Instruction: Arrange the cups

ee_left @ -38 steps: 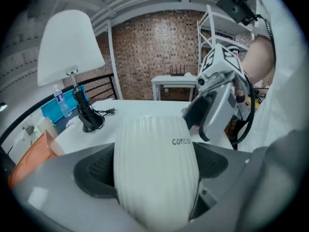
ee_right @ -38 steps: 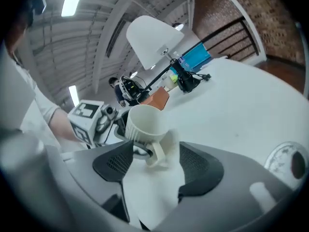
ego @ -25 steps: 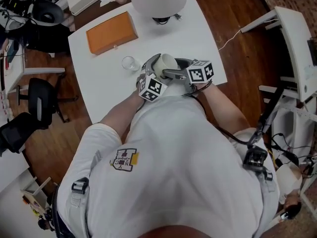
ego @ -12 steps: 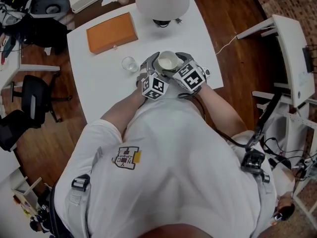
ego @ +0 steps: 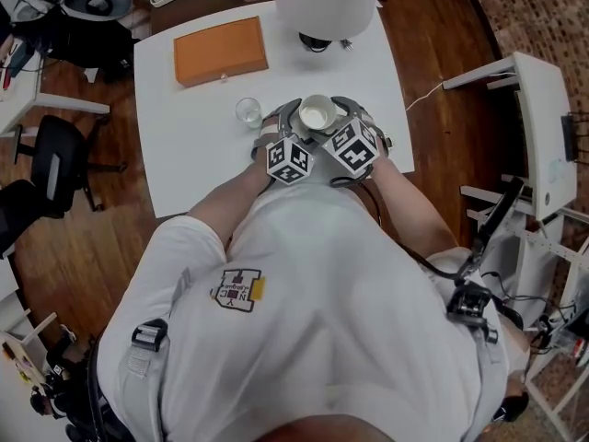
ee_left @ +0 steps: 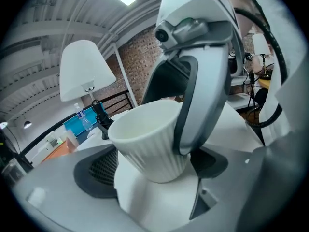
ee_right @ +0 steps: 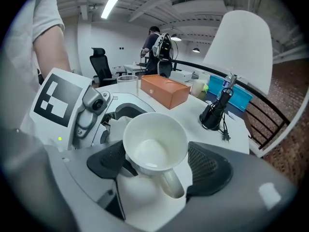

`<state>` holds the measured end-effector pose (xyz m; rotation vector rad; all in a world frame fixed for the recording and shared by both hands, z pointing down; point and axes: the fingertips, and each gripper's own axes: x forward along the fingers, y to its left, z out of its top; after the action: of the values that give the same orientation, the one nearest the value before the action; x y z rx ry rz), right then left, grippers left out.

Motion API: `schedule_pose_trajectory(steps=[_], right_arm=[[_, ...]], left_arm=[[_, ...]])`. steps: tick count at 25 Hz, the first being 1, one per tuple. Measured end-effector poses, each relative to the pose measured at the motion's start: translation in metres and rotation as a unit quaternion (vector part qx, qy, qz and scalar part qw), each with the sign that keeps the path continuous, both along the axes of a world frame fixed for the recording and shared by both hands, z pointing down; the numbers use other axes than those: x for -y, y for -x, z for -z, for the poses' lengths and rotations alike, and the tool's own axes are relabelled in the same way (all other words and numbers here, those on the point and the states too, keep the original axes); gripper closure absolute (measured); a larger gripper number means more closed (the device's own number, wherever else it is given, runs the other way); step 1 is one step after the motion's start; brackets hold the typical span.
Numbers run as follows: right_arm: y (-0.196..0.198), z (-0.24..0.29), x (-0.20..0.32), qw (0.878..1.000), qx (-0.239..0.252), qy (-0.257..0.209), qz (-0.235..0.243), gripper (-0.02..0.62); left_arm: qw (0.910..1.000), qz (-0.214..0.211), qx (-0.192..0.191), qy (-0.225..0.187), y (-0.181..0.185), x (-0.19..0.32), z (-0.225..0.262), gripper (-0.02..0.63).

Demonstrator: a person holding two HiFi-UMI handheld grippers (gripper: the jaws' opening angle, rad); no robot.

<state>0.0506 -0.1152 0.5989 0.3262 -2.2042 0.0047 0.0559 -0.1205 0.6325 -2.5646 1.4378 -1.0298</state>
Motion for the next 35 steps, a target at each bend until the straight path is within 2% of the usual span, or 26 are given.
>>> schedule_pose_trajectory(steps=[9,10,12,13,16,19,24,26,28,30,31,33,35], right_arm=[[0.001,-0.002,0.001,1.000,-0.004,-0.006,0.006,0.178],[0.000,-0.004,0.000,1.000,-0.005,-0.005,0.007,0.166],[-0.001,-0.005,-0.003,1.000,0.000,0.004,0.002,0.098],[-0.003,-0.005,-0.005,1.000,0.006,0.009,-0.004,0.091],[-0.019,-0.002,-0.006,0.999,0.021,0.015,-0.034,0.081],[-0.040,-0.006,-0.011,0.996,0.034,0.025,-0.084,0.081],[-0.068,-0.024,-0.035,0.981,0.054,0.026,-0.182,0.088],[-0.070,-0.029,-0.057,0.979,0.055,0.026,-0.193,0.151],[-0.066,-0.033,-0.081,0.980,0.058,0.032,-0.189,0.325],[-0.059,-0.037,-0.097,0.980,0.059,0.036,-0.188,0.436],[-0.056,-0.040,-0.102,0.980,0.055,0.036,-0.188,0.484],[-0.050,-0.044,-0.108,0.981,0.041,0.029,-0.188,0.549],[-0.044,-0.046,-0.111,0.982,0.024,0.017,-0.188,0.569]], left_arm=[[0.9993,-0.006,0.017,0.033,0.006,-0.028,-0.008,0.137],[0.9992,-0.006,0.015,0.037,0.007,-0.033,-0.008,0.137],[0.9989,-0.007,0.011,0.046,0.010,-0.047,-0.009,0.137],[0.9987,-0.007,0.009,0.050,0.012,-0.054,-0.009,0.137],[0.9982,-0.001,0.001,0.059,0.021,-0.073,-0.007,0.137],[0.9973,0.015,-0.007,0.071,0.038,-0.092,-0.007,0.137],[0.9906,0.092,-0.035,0.094,0.085,-0.121,-0.014,0.146],[0.9872,0.125,-0.035,0.092,0.106,-0.132,-0.013,0.223],[0.9835,0.153,-0.029,0.093,0.127,-0.146,-0.011,0.374],[0.9802,0.171,-0.023,0.097,0.143,-0.158,-0.012,0.550],[0.9792,0.175,-0.024,0.100,0.149,-0.164,-0.015,0.606],[0.9770,0.180,-0.033,0.110,0.157,-0.174,-0.020,0.606],[0.9754,0.187,-0.047,0.107,0.165,-0.178,-0.022,0.606]])
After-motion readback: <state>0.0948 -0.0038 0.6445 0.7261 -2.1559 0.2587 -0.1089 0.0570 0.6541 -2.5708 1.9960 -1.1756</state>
